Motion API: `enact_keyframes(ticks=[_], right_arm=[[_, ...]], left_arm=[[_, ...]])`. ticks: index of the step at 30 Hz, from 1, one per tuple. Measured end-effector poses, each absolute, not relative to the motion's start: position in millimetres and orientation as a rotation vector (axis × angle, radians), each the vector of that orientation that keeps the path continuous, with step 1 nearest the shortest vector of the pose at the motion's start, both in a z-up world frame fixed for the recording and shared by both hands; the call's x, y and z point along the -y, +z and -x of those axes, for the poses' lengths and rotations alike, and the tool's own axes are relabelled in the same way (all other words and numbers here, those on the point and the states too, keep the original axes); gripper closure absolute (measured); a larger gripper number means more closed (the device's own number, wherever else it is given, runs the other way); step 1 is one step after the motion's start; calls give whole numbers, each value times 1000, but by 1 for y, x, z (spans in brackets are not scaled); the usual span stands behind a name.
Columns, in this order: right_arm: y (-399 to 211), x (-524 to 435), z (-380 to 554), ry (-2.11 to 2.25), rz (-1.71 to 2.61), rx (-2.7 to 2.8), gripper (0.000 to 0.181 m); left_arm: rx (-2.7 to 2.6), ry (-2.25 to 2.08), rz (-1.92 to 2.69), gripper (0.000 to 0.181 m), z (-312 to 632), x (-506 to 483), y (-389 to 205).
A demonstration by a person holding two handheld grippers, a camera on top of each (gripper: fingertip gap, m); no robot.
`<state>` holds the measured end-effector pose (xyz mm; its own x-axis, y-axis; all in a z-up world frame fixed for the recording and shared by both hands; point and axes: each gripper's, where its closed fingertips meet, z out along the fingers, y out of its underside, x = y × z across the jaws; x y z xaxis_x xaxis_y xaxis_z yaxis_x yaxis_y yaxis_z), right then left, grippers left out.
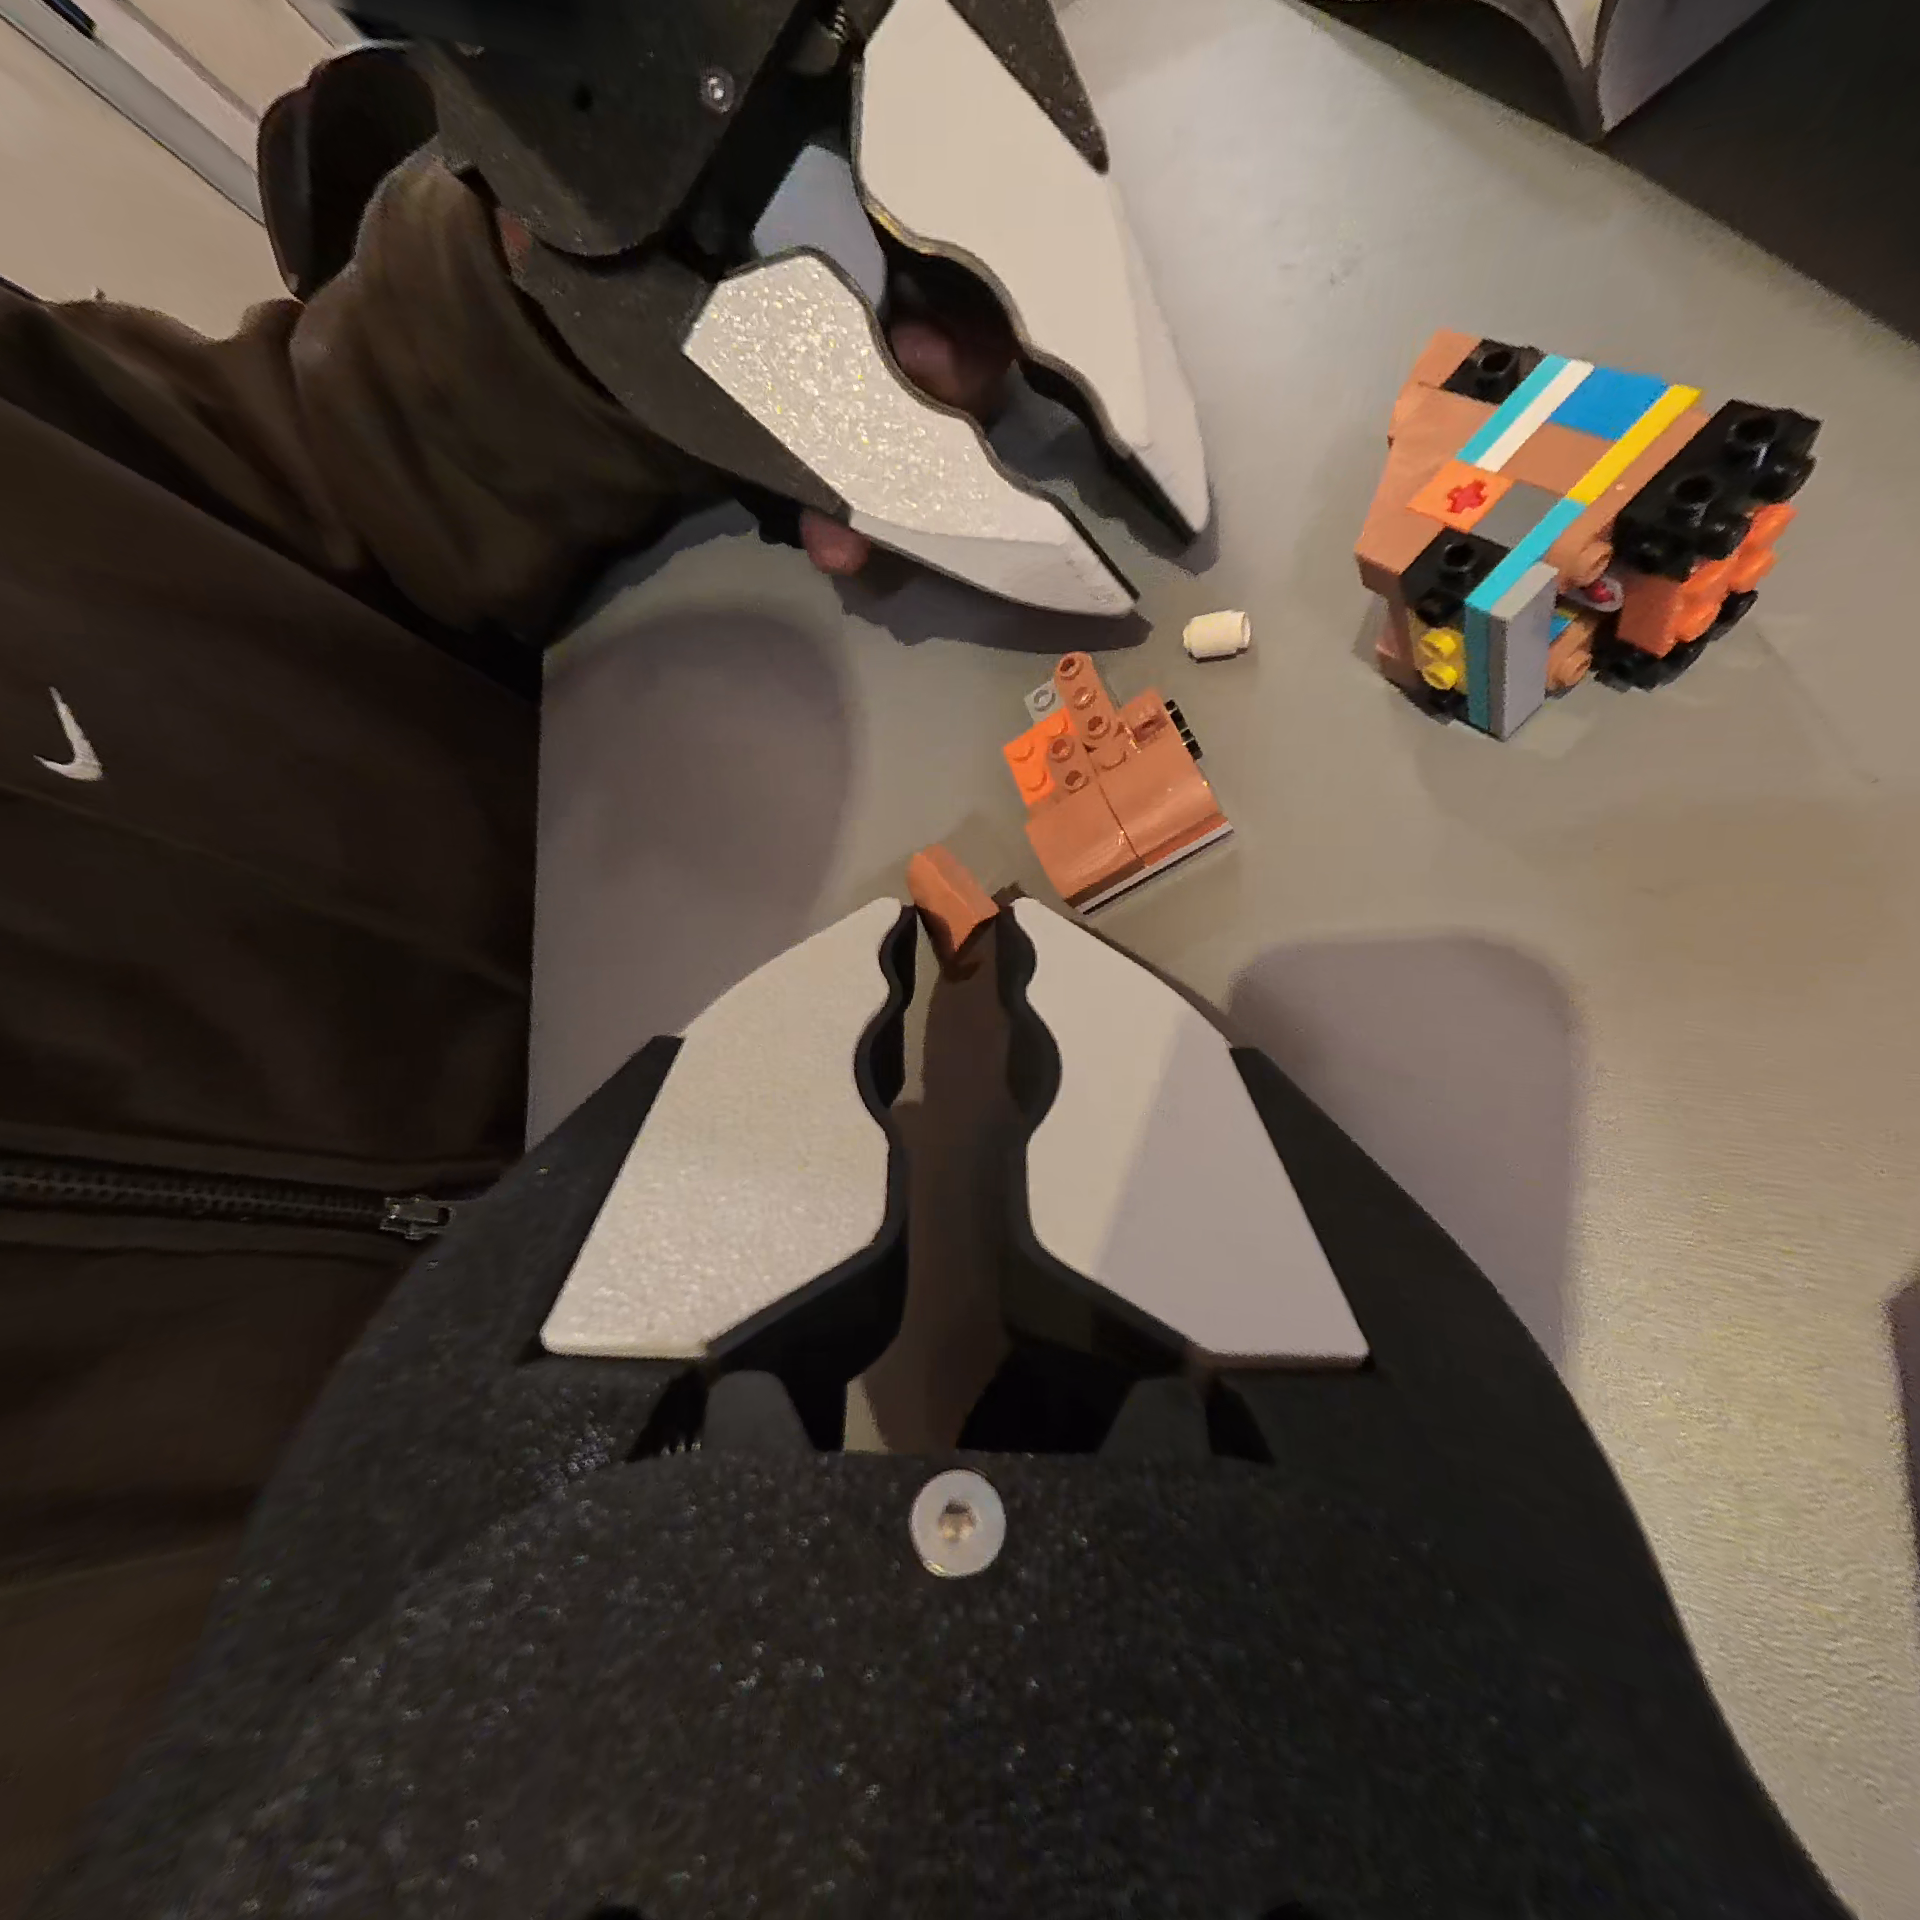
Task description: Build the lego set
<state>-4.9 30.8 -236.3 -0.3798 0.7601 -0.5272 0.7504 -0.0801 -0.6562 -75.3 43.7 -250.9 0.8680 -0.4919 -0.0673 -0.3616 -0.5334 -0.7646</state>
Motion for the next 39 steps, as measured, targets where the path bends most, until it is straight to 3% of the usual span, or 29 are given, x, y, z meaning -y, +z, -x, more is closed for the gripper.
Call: enact_keyframes(ticks=[15, 39], right_arm=[[-237, -45, 3, 1411, 1695, 2133, 155], [-236, -49, 0, 1470, 1597, 2169, 156]], left_arm=[[-684, -180, 2174, 168, 76, -51, -251], [-938, -346, 2074, 159, 74, -51, -236]])
